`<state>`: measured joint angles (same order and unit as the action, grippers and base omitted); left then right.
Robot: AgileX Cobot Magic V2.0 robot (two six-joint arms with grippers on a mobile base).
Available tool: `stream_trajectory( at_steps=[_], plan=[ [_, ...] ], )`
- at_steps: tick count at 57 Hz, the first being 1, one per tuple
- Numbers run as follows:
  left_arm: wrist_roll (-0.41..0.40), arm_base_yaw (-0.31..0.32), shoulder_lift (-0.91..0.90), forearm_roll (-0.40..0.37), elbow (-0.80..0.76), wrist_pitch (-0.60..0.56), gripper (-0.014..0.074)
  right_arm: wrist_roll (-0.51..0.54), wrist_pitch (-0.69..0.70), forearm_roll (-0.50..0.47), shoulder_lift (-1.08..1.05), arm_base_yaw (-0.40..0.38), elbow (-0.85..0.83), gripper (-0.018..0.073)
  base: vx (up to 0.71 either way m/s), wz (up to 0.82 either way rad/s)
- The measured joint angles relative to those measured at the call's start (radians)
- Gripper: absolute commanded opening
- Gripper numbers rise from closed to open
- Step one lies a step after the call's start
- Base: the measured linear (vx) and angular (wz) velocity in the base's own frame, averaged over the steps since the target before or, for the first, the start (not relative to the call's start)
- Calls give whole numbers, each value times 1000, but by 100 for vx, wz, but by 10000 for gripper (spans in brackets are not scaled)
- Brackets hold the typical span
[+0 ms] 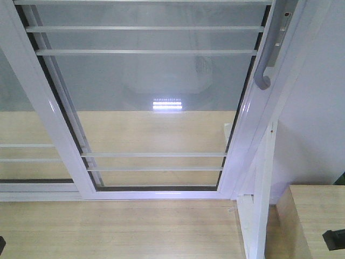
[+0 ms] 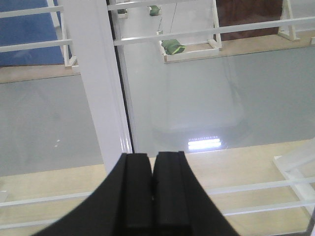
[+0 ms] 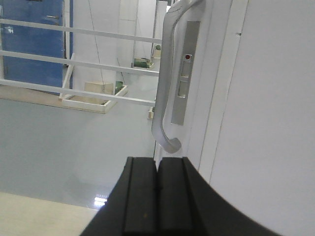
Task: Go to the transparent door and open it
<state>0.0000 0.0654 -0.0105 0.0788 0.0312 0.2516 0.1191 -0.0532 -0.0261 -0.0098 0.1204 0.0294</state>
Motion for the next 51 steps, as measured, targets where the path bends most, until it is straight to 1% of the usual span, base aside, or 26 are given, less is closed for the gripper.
stream_trajectory(
  at_steps=[51],
  plan=[
    [0,0,0,0,0,4,-6,0,-4,0,0,0,0,-8,1,-1]
  ],
)
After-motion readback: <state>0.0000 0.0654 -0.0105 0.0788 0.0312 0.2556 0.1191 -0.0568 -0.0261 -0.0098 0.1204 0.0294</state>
